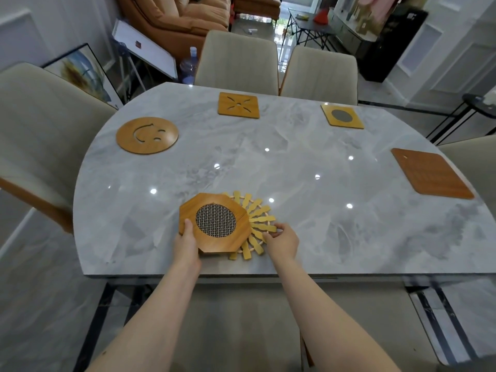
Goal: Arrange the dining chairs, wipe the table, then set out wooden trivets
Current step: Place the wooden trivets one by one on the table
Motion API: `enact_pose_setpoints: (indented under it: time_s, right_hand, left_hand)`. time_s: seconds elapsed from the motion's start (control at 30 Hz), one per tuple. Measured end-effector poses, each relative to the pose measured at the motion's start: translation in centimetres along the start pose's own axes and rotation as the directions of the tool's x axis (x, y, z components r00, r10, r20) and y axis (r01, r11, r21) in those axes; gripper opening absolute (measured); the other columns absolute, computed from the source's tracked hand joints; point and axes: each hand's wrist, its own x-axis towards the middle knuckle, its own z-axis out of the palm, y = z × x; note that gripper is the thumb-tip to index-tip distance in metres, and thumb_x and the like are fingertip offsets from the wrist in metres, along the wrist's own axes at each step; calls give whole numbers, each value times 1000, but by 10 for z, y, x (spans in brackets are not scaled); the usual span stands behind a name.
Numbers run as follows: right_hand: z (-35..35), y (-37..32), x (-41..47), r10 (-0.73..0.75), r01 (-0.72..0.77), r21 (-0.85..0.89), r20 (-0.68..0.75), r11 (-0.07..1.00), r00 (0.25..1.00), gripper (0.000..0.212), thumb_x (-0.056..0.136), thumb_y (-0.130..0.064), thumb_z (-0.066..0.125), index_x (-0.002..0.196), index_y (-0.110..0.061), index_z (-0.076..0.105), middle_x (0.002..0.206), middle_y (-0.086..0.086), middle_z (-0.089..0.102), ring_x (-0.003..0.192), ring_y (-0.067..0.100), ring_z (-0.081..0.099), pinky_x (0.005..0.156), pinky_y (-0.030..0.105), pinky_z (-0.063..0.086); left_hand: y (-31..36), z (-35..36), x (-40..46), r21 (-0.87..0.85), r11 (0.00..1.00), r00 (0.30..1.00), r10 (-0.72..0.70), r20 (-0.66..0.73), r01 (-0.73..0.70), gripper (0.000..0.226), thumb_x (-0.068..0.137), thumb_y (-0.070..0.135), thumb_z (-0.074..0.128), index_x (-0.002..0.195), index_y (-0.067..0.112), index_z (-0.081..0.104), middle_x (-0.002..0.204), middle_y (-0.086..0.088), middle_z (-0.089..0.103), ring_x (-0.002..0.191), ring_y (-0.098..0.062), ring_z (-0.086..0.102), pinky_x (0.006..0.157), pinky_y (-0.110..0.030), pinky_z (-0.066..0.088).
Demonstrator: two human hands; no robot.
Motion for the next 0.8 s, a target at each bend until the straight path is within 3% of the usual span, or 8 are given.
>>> enact_pose_setpoints:
  time_s: [0.17,0.33,0.5,0.63,0.8]
  right_hand:
    - [0,0,-1,11,-11,-16,-10,1000,1000,21,87,-9,65,107,-11,61,99,6,65,84,15,60,71,22,44]
    - [-3,0,-1,15,-15,-44,-11,999,1000,19,87,-11,66,106,-12,61,92,1,62,82,14,59,69,23,43]
    - [-2,1,-1,17,-18,-66,-13,998,1000,19,88,-13,66,106,-13,60,94,3,64,82,16,60,70,25,45]
    - [-4,0,-3,21,-23,-111,-15,994,1000,23,88,-14,66,110,-13,59,101,5,66,80,15,59,69,25,44]
    - [-7,-4,-9,-12,13,-165,7,986,1000,39,87,-13,66,124,-10,55,108,6,65,89,18,62,74,27,48]
  left_hand:
    - [0,0,-1,1,1000,1000,-17,9,17,45,98,39,43,132,11,47,126,-7,58,115,-24,55,102,-44,44]
    - [0,1,-5,-7,999,999,-31,15,32,43,98,39,44,131,12,48,124,-6,60,111,-23,57,99,-41,46]
    - [2,1,-7,1,1000,999,-14,41,14,42,98,38,44,130,10,50,117,-3,61,101,-19,59,85,-34,50]
    - [1,0,-5,33,999,999,-27,38,26,50,96,42,48,136,12,47,128,-7,58,115,-23,56,99,-41,45]
    - [1,-1,-7,7,999,999,-44,32,43,52,95,43,50,137,13,46,128,-8,59,114,-24,56,97,-42,47]
